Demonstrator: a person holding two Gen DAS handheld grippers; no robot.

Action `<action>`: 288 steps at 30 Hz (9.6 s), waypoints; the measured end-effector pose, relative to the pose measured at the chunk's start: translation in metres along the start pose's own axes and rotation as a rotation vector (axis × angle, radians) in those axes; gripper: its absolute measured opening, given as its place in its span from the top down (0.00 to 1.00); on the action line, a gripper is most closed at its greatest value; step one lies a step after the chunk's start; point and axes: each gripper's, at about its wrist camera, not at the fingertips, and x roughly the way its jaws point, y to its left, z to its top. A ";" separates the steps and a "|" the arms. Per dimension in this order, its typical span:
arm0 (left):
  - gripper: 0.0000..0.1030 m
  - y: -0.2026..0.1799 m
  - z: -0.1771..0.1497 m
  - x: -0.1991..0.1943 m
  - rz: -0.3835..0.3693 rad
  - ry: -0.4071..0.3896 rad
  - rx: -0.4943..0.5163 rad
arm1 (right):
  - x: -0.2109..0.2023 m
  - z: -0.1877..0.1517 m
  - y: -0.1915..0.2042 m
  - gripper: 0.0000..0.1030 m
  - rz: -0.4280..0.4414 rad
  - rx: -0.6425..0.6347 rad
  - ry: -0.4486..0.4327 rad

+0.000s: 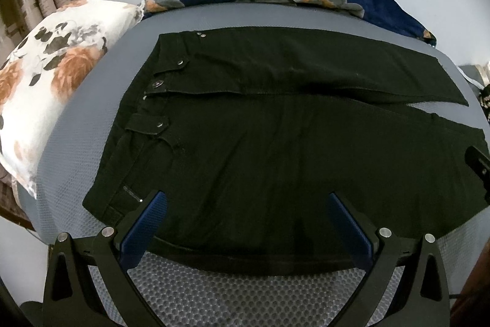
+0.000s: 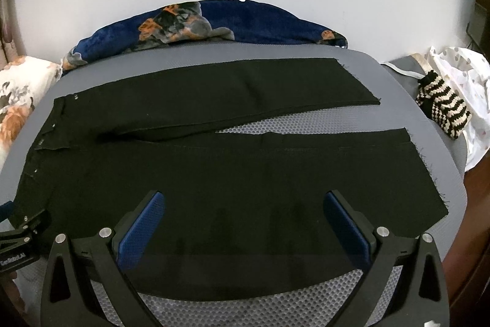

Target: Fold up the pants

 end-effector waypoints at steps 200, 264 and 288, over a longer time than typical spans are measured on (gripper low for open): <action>0.91 0.207 0.194 0.104 -0.821 -0.069 -0.299 | 0.290 0.235 0.132 0.67 0.605 -0.930 0.485; 0.69 0.209 0.015 0.068 -0.555 0.222 0.118 | 0.070 -0.019 0.052 0.94 0.371 -0.474 0.312; 0.43 0.249 -0.018 0.058 -0.595 0.406 -0.700 | 0.074 -0.022 0.050 0.93 0.392 -0.441 0.276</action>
